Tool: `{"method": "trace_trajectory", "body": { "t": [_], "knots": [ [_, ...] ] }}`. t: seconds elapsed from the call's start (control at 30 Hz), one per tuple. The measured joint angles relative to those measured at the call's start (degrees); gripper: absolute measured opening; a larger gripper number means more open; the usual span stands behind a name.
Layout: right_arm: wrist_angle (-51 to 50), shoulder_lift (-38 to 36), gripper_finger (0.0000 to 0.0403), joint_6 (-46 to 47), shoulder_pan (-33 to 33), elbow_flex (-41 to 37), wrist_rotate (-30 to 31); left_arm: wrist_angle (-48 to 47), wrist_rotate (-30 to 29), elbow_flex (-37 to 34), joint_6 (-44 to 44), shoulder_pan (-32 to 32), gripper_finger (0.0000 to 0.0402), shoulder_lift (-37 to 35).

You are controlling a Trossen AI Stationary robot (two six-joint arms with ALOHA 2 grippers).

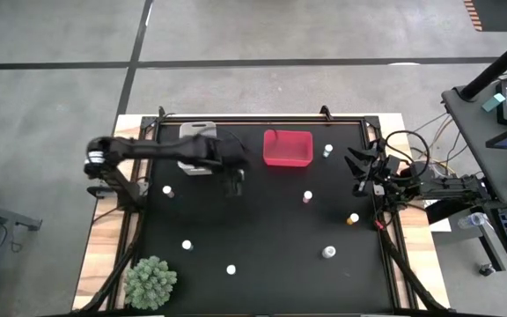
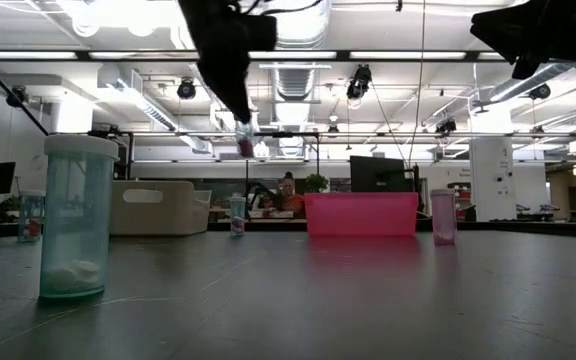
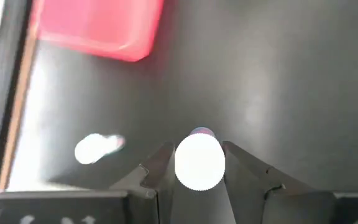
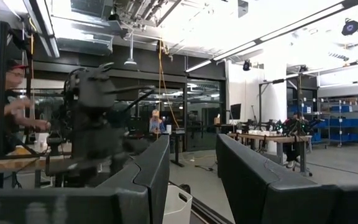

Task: Pick and place medicine bottles into bin by pill shape (circle, oval)
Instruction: Put the blue capsule bottle into the gray bin

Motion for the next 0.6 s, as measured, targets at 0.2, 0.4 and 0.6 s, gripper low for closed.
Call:
{"method": "trace_trajectory", "body": {
  "t": [0.2,0.4,0.6],
  "knots": [
    [-0.2,0.0,0.0123,0.0,0.0,0.0,0.0,-1.2,-0.6,-2.2,-0.1,8.7,0.0096,-6.3],
    [-0.2,0.0,0.0123,0.0,0.0,0.0,0.0,-0.7,-0.6,-7.6,-3.1,18.5,0.0096,-10.7],
    [-0.2,0.0,0.0123,0.0,0.0,0.0,0.0,1.2,-0.7,-13.3,-6.1,27.7,0.0096,-12.2]
  ]
}}
